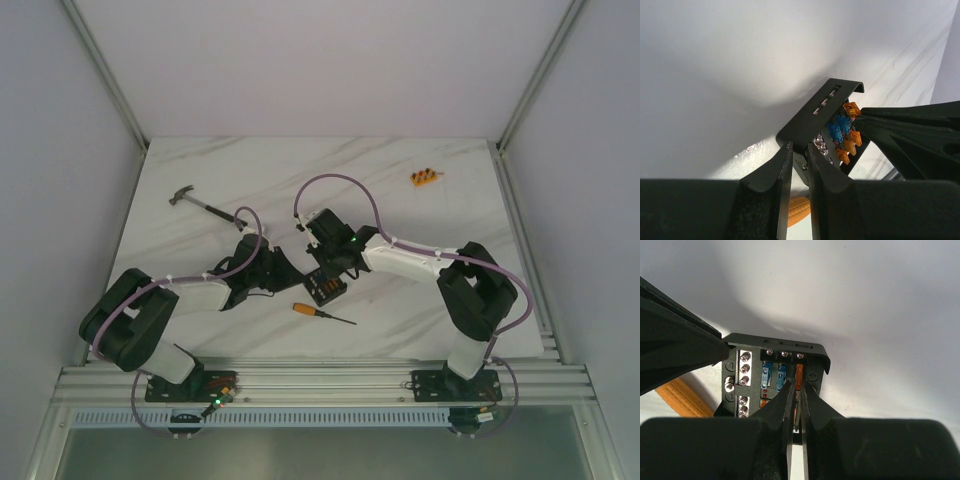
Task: Snap on the fuse box
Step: Install the fuse at the fuse box base.
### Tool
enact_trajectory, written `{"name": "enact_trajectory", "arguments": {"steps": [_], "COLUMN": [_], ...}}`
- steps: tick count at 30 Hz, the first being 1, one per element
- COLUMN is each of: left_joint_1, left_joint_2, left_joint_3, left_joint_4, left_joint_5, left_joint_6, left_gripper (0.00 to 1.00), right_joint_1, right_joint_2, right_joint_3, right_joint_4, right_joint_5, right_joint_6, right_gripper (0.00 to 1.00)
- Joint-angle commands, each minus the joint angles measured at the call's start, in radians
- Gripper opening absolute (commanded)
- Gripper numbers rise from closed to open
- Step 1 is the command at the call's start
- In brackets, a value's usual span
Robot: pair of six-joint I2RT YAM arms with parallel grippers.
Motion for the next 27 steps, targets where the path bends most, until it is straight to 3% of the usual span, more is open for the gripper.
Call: {"name": "enact_trajectory", "arguments": {"steps": [1, 13, 27], "left_joint_1": [-0.008, -0.008, -0.008], "left_joint_2": [0.007, 0.008, 0.006], "left_joint_3": [0.01, 0.009, 0.004], "left_joint_4": [-0.019, -0.025, -0.025], "left_joint_5": [-0.003, -0.006, -0.01], "left_joint_6": [-0.002, -0.008, -0.028], "left_gripper": [0.27, 0.27, 0.26], "right_joint_1": [0.007, 0.007, 0.043], "right_joint_2": [-0.002, -0.038, -0.07], "right_joint_3": [-0.025, -0.12, -0.223], "right_joint_4": [-0.009, 0.078, 0.233], "right_joint_5": [0.022, 0.032, 0.016], "right_joint_6": [0.008, 0.018, -0.046], "right_gripper": [0.11, 0.0, 0.0]}}
